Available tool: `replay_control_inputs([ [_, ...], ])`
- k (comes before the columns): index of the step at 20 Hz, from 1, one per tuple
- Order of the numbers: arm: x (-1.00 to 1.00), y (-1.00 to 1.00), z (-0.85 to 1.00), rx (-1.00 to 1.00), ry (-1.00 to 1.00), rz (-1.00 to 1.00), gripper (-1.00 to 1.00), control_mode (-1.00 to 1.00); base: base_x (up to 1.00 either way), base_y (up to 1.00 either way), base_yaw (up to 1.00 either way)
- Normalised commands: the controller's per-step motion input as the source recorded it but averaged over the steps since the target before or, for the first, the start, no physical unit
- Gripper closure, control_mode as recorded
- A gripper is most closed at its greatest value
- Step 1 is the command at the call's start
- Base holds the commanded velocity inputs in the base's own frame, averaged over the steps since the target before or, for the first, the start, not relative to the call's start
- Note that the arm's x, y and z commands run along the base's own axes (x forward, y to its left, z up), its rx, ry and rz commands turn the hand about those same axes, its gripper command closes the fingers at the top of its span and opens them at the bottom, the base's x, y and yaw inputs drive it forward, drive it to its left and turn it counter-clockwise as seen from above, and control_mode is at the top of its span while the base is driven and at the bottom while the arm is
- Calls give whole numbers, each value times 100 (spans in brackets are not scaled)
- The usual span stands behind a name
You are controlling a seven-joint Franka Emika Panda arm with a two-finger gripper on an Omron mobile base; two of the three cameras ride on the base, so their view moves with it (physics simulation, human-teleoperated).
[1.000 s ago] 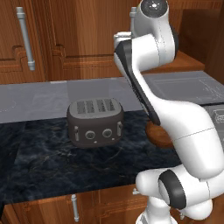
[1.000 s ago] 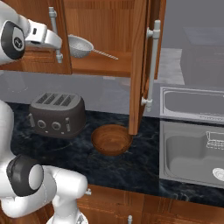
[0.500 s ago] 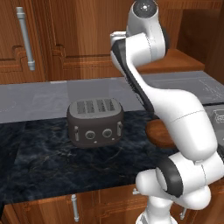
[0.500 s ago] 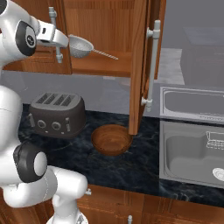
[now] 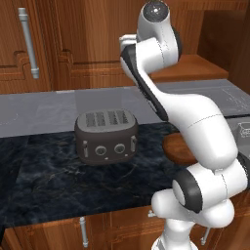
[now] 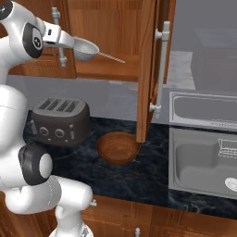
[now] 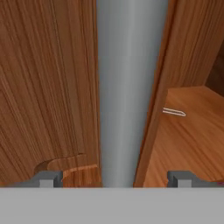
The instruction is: Open the cabinet and setup a tea strainer by placing it in the bowl upright.
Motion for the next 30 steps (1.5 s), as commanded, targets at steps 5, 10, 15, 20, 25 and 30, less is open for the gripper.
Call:
replay_control_inputs([
  [5, 32, 0, -2, 0, -7, 0, -100, -100, 0, 0, 0],
  [10, 34, 0, -2, 0, -5, 0, -100, -100, 0, 0, 0],
  [15, 26, 0, -1, 0, -5, 1, 100, -100, 0, 0, 0],
  [20, 26, 0, 0, 0, -2, 1, 100, -100, 0, 0, 0],
  [25, 29, 0, 0, 0, 0, 1, 100, -100, 0, 0, 0],
  [30, 27, 0, 0, 0, 0, 2, 100, -100, 0, 0, 0],
])
